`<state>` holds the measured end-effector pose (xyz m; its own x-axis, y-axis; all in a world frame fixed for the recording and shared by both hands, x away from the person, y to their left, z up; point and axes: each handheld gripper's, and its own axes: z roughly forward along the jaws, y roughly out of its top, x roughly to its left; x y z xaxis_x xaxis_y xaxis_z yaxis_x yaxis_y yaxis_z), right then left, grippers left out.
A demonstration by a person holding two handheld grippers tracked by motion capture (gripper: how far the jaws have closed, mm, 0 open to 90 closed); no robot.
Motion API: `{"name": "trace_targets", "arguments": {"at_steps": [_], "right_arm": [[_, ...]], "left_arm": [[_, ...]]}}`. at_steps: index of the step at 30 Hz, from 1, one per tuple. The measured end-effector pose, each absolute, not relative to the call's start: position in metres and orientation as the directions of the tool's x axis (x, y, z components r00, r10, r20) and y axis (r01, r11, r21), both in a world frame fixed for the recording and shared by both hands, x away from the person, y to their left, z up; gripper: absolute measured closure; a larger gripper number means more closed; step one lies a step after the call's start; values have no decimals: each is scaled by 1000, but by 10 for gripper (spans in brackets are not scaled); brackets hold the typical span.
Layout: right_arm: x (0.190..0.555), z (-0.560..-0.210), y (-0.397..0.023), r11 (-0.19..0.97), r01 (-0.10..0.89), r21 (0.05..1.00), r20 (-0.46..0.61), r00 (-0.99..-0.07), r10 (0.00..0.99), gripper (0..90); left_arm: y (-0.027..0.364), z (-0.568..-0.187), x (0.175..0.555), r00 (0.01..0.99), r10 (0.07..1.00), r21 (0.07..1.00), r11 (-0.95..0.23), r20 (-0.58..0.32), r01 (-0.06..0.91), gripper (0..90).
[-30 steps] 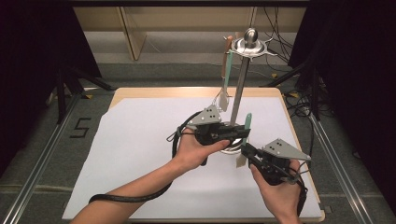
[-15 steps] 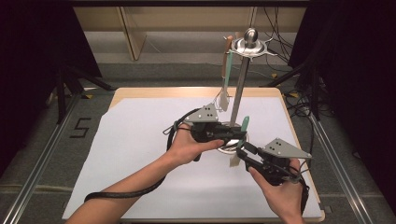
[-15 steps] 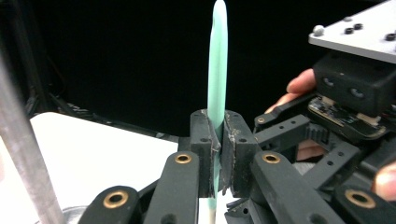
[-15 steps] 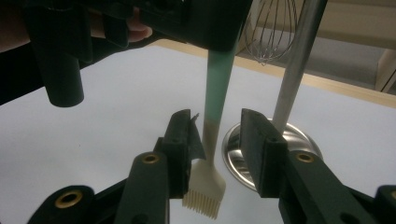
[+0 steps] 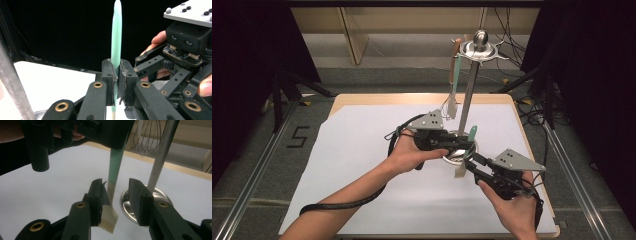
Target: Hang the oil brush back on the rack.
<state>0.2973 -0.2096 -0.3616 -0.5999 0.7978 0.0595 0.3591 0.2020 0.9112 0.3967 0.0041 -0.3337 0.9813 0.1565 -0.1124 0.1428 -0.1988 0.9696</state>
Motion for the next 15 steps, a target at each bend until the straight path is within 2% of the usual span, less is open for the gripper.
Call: {"name": "trace_targets", "arguments": {"at_steps": [7, 8, 9, 12, 15], "right_arm": [[298, -362, -211, 203, 338, 919, 44, -600, 799, 649], [295, -362, -210, 185, 369, 911, 74, -587, 806, 649], [297, -364, -212, 201, 329, 923, 33, -586, 810, 648], [296, -365, -213, 189, 344, 920, 58, -595, 802, 648], [296, -366, -218, 205, 338, 919, 29, -576, 817, 648]], "left_arm": [[7, -328, 402, 981, 160, 970, -199, -108, 139, 830], [7, -326, 403, 982, 158, 971, -199, -104, 135, 830], [8, -325, 404, 981, 164, 970, -199, -106, 138, 830], [8, -319, 407, 982, 164, 971, -201, -95, 127, 830], [8, -314, 409, 984, 161, 972, -204, -83, 116, 830]]}}
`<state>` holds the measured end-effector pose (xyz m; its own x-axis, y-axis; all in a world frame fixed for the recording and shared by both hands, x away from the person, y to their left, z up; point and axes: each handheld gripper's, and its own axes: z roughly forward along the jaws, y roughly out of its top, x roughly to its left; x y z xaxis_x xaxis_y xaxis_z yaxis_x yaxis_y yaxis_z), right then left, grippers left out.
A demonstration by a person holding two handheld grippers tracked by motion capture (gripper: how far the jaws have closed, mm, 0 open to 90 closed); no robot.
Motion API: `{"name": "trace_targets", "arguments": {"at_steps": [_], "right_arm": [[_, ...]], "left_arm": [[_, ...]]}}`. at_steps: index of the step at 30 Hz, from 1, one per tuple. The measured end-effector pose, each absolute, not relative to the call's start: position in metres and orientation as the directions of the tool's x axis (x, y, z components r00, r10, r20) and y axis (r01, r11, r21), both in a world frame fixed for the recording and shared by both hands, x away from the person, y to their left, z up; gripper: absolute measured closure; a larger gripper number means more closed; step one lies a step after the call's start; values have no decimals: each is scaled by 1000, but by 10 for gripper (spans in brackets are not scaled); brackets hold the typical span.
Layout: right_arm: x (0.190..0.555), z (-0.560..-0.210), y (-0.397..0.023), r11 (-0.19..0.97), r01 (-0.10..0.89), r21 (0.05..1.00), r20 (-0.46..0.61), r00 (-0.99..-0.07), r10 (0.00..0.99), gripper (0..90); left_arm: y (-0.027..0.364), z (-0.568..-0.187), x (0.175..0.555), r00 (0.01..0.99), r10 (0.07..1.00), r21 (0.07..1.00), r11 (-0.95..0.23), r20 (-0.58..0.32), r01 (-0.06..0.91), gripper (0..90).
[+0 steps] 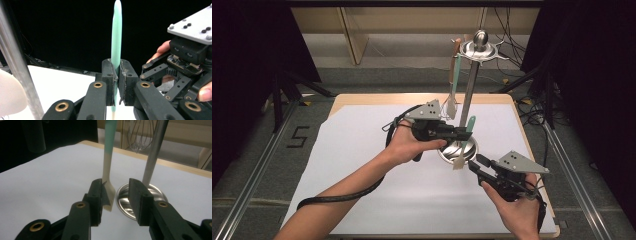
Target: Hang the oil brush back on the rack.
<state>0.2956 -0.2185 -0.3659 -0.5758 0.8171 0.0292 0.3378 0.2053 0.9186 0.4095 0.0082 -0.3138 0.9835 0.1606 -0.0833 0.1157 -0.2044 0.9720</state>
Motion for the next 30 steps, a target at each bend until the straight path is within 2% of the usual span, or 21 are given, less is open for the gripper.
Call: {"name": "trace_targets", "arguments": {"at_steps": [2, 5, 9, 11, 12, 14, 17, 18, 19, 22, 23, 24, 30], "right_arm": [[293, -367, -218, 171, 372, 912, 77, -565, 822, 648], [293, -368, -223, 204, 357, 912, 37, -565, 824, 648], [291, -374, -224, 166, 385, 908, 73, -536, 841, 647], [293, -374, -228, 206, 365, 908, 37, -560, 828, 647], [290, -374, -226, 164, 410, 897, 92, -537, 839, 647], [292, -376, -229, 189, 379, 906, 54, -547, 835, 647], [293, -377, -229, 175, 379, 909, 71, -555, 829, 647], [291, -377, -228, 158, 390, 907, 79, -527, 846, 647], [294, -379, -230, 188, 349, 918, 30, -534, 845, 648], [290, -379, -229, 166, 408, 898, 86, -533, 842, 647], [292, -379, -231, 190, 389, 902, 57, -542, 838, 647], [290, -379, -231, 177, 411, 894, 78, -532, 843, 648], [291, -381, -234, 188, 395, 899, 59, -534, 843, 648]], "left_arm": [[8, -310, 411, 983, 161, 973, -199, -84, 115, 830], [7, -306, 413, 983, 164, 974, -197, -80, 112, 830], [7, -300, 416, 985, 160, 975, -200, -67, 99, 830], [7, -296, 417, 985, 161, 976, -197, -65, 97, 830], [7, -294, 418, 985, 161, 975, -198, -66, 97, 830], [7, -289, 421, 985, 164, 976, -199, -61, 94, 830], [7, -284, 424, 985, 166, 975, -201, -57, 90, 831], [7, -282, 425, 984, 167, 976, -201, -55, 89, 831], [7, -279, 426, 985, 167, 976, -201, -51, 85, 831], [7, -272, 429, 985, 169, 977, -199, -45, 79, 831], [7, -271, 429, 985, 168, 977, -200, -44, 78, 831], [6, -267, 430, 985, 169, 978, -197, -41, 74, 831], [4, -256, 432, 987, 156, 979, -194, -31, 61, 831]]}}
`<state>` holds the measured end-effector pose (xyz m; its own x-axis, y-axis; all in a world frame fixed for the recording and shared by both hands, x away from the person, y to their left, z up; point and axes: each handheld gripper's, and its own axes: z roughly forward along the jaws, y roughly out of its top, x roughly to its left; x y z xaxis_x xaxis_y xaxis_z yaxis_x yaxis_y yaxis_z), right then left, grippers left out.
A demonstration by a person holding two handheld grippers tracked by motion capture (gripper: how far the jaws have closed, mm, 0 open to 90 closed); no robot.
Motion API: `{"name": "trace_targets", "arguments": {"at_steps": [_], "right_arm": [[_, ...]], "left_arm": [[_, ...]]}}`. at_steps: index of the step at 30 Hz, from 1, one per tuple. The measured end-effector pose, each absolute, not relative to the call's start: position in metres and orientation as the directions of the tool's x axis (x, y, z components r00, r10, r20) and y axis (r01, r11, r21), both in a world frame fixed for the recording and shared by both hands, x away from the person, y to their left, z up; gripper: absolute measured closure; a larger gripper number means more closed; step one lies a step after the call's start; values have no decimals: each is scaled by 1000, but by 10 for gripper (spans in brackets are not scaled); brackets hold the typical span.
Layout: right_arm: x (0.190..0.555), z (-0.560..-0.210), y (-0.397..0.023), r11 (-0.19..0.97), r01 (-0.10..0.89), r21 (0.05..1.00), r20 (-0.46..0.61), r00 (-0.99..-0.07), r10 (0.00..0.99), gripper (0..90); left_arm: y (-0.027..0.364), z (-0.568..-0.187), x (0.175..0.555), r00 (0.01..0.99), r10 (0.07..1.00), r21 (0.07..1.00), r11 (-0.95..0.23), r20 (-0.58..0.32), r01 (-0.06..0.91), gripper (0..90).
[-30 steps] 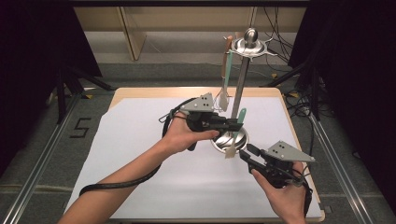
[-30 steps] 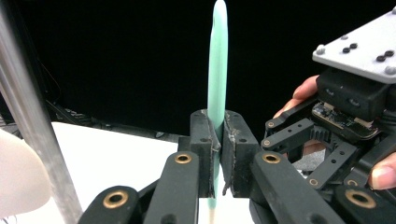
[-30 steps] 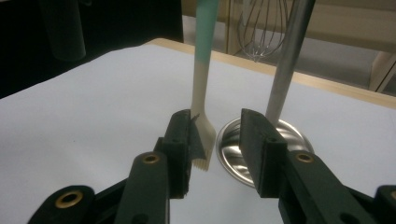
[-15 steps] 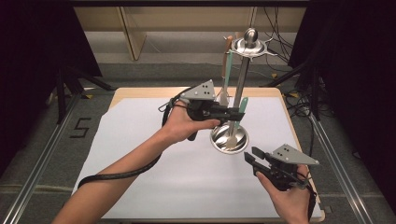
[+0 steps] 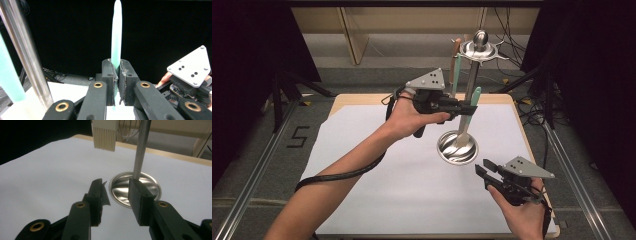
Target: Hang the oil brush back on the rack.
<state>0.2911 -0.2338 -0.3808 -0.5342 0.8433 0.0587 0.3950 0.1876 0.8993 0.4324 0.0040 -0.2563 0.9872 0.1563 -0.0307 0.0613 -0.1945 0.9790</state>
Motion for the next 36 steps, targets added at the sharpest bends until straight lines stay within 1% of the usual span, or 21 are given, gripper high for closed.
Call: {"name": "trace_targets", "arguments": {"at_steps": [1, 2, 12, 13, 14, 18, 21, 23, 25, 26, 28, 29, 32, 33, 34, 35, 36], "right_arm": [[291, -381, -234, 188, 395, 899, 59, -534, 843, 648], [289, -381, -233, 164, 422, 891, 92, -523, 848, 648], [290, -382, -232, 157, 414, 896, 93, -524, 847, 649], [290, -382, -232, 144, 420, 896, 107, -518, 848, 648], [291, -382, -233, 164, 402, 901, 84, -532, 843, 649], [292, -383, -233, 171, 390, 905, 72, -536, 841, 649], [291, -383, -234, 175, 393, 902, 63, -523, 850, 649], [292, -384, -235, 180, 383, 906, 58, -534, 843, 651], [291, -384, -234, 171, 399, 901, 74, -530, 845, 654], [292, -385, -234, 170, 377, 910, 56, -520, 852, 656], [293, -386, -234, 175, 369, 913, 50, -527, 848, 656], [291, -384, -236, 193, 397, 897, 53, -532, 845, 656], [291, -383, -235, 183, 408, 894, 67, -527, 847, 657], [292, -384, -236, 195, 396, 897, 52, -533, 844, 657], [292, -385, -233, 162, 387, 908, 69, -519, 852, 657], [292, -385, -233, 162, 387, 908, 69, -519, 852, 657], [293, -386, -234, 175, 367, 913, 48, -525, 850, 657]], "left_arm": [[4, -256, 432, 987, 156, 979, -194, -31, 61, 831], [3, -254, 433, 988, 151, 978, -200, -28, 58, 831], [1, -247, 438, 988, 149, 978, -197, -32, 62, 831], [0, -246, 439, 988, 152, 979, -196, -33, 63, 831], [0, -245, 439, 988, 152, 979, -196, -33, 63, 831], [0, -241, 440, 988, 150, 980, -191, -30, 58, 831], [-1, -239, 443, 988, 153, 979, -192, -33, 62, 831], [-1, -238, 444, 987, 158, 978, -196, -35, 66, 831], [-1, -237, 446, 986, 161, 978, -199, -32, 64, 831], [-2, -236, 447, 986, 162, 978, -195, -37, 69, 831], [-3, -235, 448, 986, 163, 978, -199, -34, 67, 831], [-3, -235, 448, 986, 162, 978, -197, -41, 73, 831], [-4, -233, 449, 986, 161, 979, -194, -37, 69, 832], [-4, -232, 450, 986, 160, 979, -194, -39, 70, 832], [-4, -232, 450, 986, 162, 979, -193, -39, 70, 832], [-5, -231, 450, 986, 162, 978, -194, -38, 69, 832], [-5, -230, 451, 986, 161, 979, -193, -39, 70, 831]]}}
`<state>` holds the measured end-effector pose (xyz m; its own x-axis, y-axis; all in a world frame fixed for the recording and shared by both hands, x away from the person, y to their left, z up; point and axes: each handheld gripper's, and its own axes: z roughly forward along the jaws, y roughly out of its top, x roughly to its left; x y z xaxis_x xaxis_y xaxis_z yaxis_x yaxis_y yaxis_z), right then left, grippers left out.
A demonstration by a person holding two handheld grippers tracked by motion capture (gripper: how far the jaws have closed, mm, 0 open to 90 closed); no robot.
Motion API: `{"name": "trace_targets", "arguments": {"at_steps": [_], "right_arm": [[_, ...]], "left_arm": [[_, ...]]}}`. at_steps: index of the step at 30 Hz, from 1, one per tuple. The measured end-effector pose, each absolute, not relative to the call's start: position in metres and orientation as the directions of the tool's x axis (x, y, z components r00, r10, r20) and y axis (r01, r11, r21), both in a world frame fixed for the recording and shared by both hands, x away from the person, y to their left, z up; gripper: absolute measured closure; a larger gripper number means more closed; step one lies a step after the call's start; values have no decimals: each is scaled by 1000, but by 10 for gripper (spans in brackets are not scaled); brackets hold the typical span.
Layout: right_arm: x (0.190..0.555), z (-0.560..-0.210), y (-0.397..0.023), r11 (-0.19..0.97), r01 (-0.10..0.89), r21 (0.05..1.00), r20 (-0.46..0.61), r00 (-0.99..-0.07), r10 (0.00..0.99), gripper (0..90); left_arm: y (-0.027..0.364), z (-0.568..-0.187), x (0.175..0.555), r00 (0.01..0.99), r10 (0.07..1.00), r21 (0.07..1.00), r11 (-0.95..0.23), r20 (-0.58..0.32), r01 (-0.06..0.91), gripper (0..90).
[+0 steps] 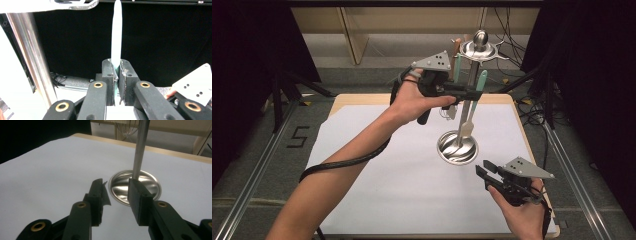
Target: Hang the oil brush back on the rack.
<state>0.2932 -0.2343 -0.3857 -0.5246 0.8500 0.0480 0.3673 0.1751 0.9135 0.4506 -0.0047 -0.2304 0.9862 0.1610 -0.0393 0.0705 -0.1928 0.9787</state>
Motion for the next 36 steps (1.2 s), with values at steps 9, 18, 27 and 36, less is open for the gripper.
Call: {"name": "trace_targets", "arguments": {"at_steps": [9, 18, 27, 36], "right_arm": [[290, -384, -232, 141, 425, 894, 113, -520, 847, 657], [291, -384, -234, 174, 424, 889, 86, -527, 845, 657], [291, -384, -234, 164, 419, 893, 92, -526, 846, 658], [293, -384, -235, 178, 415, 892, 78, -530, 845, 659]], "left_arm": [[-6, -225, 452, 986, 162, 981, -184, -39, 69, 832], [-5, -225, 454, 986, 160, 980, -182, -53, 82, 832], [-4, -222, 456, 986, 160, 980, -180, -57, 86, 832], [-5, -224, 459, 984, 159, 980, -172, -76, 103, 832]]}}
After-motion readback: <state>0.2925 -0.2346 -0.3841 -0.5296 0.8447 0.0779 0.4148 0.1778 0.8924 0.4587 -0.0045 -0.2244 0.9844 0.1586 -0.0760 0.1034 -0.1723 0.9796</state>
